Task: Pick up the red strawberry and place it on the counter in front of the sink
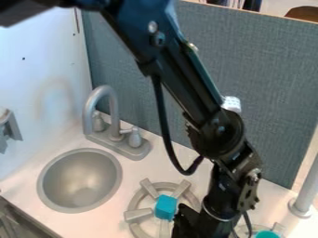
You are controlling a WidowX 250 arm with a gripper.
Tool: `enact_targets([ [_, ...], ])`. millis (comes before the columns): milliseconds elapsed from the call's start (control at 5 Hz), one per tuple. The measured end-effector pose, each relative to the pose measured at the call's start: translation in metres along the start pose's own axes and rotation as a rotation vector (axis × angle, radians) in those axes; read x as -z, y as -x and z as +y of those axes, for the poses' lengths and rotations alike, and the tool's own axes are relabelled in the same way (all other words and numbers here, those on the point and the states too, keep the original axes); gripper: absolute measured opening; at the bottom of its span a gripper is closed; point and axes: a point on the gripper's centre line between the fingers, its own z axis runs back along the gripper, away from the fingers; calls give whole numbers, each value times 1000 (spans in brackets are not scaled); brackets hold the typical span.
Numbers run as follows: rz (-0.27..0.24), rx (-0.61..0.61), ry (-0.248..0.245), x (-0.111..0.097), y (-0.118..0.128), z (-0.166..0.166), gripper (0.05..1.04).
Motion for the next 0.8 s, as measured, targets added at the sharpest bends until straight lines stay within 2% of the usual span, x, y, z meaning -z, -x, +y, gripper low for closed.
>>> enact_targets([
  [600,87,-38,-74,38,-29,-7,1009],
  [800,118,-53,-86,48,-33,-7,960],
])
